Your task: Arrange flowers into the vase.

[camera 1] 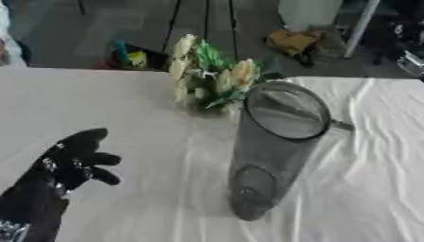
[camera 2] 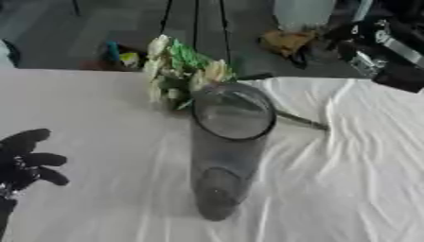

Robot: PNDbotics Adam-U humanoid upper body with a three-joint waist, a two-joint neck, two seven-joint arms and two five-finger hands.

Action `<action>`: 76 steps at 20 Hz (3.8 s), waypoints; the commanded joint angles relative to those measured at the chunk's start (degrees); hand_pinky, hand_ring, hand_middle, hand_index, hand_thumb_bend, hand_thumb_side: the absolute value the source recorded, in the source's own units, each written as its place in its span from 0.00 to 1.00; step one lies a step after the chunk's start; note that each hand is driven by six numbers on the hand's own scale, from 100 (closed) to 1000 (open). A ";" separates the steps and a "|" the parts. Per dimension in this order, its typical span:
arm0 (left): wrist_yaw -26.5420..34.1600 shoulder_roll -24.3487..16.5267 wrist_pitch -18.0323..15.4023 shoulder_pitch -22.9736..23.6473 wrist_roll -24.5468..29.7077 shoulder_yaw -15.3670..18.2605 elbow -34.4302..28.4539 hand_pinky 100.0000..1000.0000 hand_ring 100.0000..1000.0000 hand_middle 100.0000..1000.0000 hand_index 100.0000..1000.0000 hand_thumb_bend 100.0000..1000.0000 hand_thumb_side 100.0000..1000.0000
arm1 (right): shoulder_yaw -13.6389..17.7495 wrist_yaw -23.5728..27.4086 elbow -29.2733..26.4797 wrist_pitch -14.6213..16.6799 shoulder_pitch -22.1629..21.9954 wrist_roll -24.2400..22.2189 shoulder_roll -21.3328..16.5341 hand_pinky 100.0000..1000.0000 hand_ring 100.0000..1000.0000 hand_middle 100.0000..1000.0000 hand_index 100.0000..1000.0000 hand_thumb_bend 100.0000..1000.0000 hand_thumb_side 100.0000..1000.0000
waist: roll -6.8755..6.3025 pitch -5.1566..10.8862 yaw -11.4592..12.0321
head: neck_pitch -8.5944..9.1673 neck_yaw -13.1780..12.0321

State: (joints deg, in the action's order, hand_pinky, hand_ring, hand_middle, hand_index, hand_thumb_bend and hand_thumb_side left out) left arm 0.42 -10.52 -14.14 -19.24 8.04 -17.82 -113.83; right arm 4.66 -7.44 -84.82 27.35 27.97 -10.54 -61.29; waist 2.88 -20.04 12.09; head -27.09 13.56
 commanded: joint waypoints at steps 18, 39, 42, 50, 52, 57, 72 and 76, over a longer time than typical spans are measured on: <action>-1.19 -0.23 -0.74 -1.53 1.47 -1.17 -0.76 0.57 0.72 0.85 0.85 0.09 1.00 | 0.25 -6.96 5.55 0.47 3.47 4.51 -0.55 0.81 0.81 0.53 0.82 0.00 1.00 | 1.89 -2.30 3.13 | 3.11 4.83; -1.83 0.10 -0.81 -2.94 2.64 -1.86 -0.76 0.57 0.70 0.86 0.84 0.09 1.00 | 0.59 -17.21 -0.20 -2.67 -0.20 11.58 -0.21 0.79 0.84 0.58 0.90 0.14 0.97 | 3.26 -4.97 5.89 | 5.78 8.04; -1.94 0.11 -0.81 -3.08 2.75 -1.90 -0.76 0.57 0.70 0.86 0.84 0.09 1.00 | 0.50 -17.65 -0.26 -2.50 -0.03 11.77 -0.01 0.81 0.89 0.61 0.89 0.15 0.97 | 3.52 -5.32 6.28 | 6.16 8.39; -2.26 0.23 -0.70 -3.18 2.81 -1.98 -0.76 0.57 0.70 0.86 0.84 0.09 1.00 | 0.21 -20.22 -0.21 -3.01 0.74 11.78 0.34 0.83 0.94 0.70 0.92 0.19 0.94 | 3.95 -5.89 6.86 | 6.74 8.79; -2.29 0.23 -0.70 -3.19 2.79 -1.99 -0.76 0.57 0.70 0.86 0.84 0.09 1.00 | 0.17 -20.46 -0.21 -3.06 0.78 11.85 0.39 0.83 0.94 0.70 0.92 0.19 0.94 | 3.96 -5.90 6.87 | 6.76 8.79; -2.26 0.35 -0.39 -3.25 2.65 -2.01 -0.76 0.56 0.70 0.86 0.83 0.09 1.00 | -0.05 -21.93 0.61 -4.48 1.36 10.66 0.83 0.90 1.00 0.82 1.00 0.29 0.91 | 4.36 -6.42 7.33 | 7.02 9.10; -2.40 0.62 0.07 -3.41 2.56 -1.96 -0.76 0.56 0.70 0.86 0.83 0.09 1.00 | -1.08 -22.75 0.65 -7.60 2.54 6.25 2.14 0.85 0.92 0.78 0.97 0.30 0.96 | 4.85 -7.28 7.94 | 7.38 9.36; -2.51 0.67 0.25 -3.46 2.63 -1.99 -0.76 0.56 0.70 0.86 0.83 0.09 1.00 | -1.29 -22.98 0.17 -8.52 2.76 5.55 2.43 0.83 0.88 0.75 0.96 0.30 0.96 | 5.05 -7.47 7.99 | 7.37 9.25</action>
State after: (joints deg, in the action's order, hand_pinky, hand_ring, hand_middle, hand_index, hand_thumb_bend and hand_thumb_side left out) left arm -1.85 -9.98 -14.05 -22.21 10.62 -19.22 -113.83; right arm 2.91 -30.10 -83.83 19.15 30.04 -4.82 -57.33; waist 7.28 -27.80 20.11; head -20.54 22.76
